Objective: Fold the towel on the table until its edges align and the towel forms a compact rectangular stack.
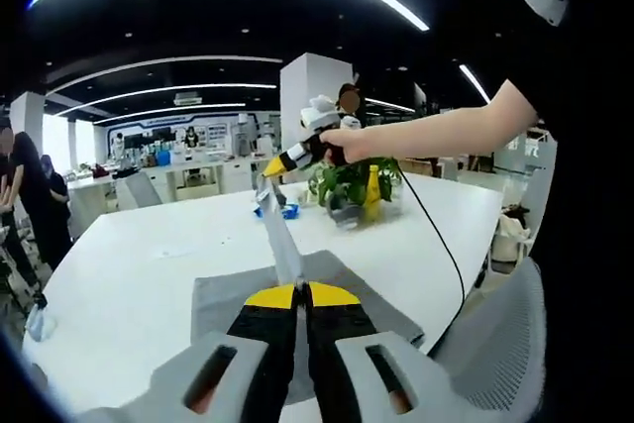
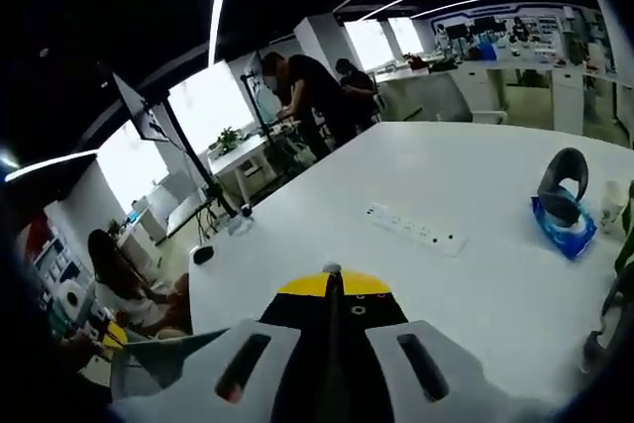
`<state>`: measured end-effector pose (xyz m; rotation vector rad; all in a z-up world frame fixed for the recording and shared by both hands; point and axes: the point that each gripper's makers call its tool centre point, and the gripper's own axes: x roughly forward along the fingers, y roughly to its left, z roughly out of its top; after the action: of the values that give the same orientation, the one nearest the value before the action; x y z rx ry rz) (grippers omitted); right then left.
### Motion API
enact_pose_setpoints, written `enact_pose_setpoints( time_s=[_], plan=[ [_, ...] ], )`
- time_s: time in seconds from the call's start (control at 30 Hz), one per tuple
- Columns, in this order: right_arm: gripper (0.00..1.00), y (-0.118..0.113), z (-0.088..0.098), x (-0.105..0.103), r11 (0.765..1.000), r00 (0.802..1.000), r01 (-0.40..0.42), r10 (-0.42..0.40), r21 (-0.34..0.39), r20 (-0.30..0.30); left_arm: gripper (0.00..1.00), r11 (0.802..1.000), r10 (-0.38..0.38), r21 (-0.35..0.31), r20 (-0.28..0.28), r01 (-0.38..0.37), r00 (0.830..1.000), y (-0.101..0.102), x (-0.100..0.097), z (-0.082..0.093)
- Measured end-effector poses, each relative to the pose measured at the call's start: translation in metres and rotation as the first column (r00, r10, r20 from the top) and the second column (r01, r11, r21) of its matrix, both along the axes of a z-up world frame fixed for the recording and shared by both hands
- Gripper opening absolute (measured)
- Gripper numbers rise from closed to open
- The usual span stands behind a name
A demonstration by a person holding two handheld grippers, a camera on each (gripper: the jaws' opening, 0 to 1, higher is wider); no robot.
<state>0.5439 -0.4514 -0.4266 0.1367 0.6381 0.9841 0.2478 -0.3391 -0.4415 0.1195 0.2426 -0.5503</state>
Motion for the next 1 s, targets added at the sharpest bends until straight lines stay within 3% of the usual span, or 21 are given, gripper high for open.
enact_pose_setpoints(
  time_s=[0.07,0.17,0.23,0.3,0.5,0.67,0.87,0.93,1.0],
  plan=[
    [0.00,0.003,-0.002,0.001,1.000,1.000,-0.002,0.002,0.008,-0.008,0.02,0.999,0.009,0.031,-0.028,-0.008,1.000,0.006,0.001,-0.012],
    [0.00,0.011,-0.002,-0.002,1.000,1.000,-0.001,0.001,0.022,-0.017,0.02,0.999,0.012,0.044,-0.038,-0.010,0.999,0.011,0.000,-0.015],
    [0.00,0.016,-0.005,-0.002,1.000,1.000,-0.018,0.018,-0.010,-0.001,0.02,0.998,0.023,0.051,-0.045,-0.021,0.999,0.015,0.001,-0.020],
    [0.00,0.022,-0.012,-0.003,0.999,0.999,-0.031,0.031,-0.026,-0.021,0.02,0.998,0.035,0.061,-0.092,-0.030,0.995,0.020,0.002,-0.031],
    [0.00,0.035,-0.041,-0.001,0.996,0.998,-0.037,0.033,-0.085,-0.044,0.02,0.994,0.040,0.108,-0.145,-0.025,0.989,0.027,0.002,-0.053],
    [0.00,0.048,-0.057,0.003,0.996,0.997,-0.035,0.029,-0.088,-0.069,0.02,0.987,0.069,0.156,-0.198,-0.038,0.978,0.044,0.005,-0.073],
    [0.00,0.062,-0.064,0.005,0.997,0.996,-0.032,0.025,-0.074,-0.090,0.02,0.985,0.093,0.166,-0.218,-0.057,0.972,0.057,0.012,-0.075],
    [0.00,0.063,-0.056,0.008,0.998,0.997,-0.028,0.024,-0.057,-0.072,0.02,0.992,0.105,0.090,-0.186,-0.090,0.977,0.056,0.015,-0.063],
    [0.00,0.062,-0.048,0.012,0.999,0.998,-0.024,0.022,-0.041,-0.062,0.02,0.992,0.121,0.065,-0.170,-0.112,0.978,0.060,0.015,-0.058]
  ],
)
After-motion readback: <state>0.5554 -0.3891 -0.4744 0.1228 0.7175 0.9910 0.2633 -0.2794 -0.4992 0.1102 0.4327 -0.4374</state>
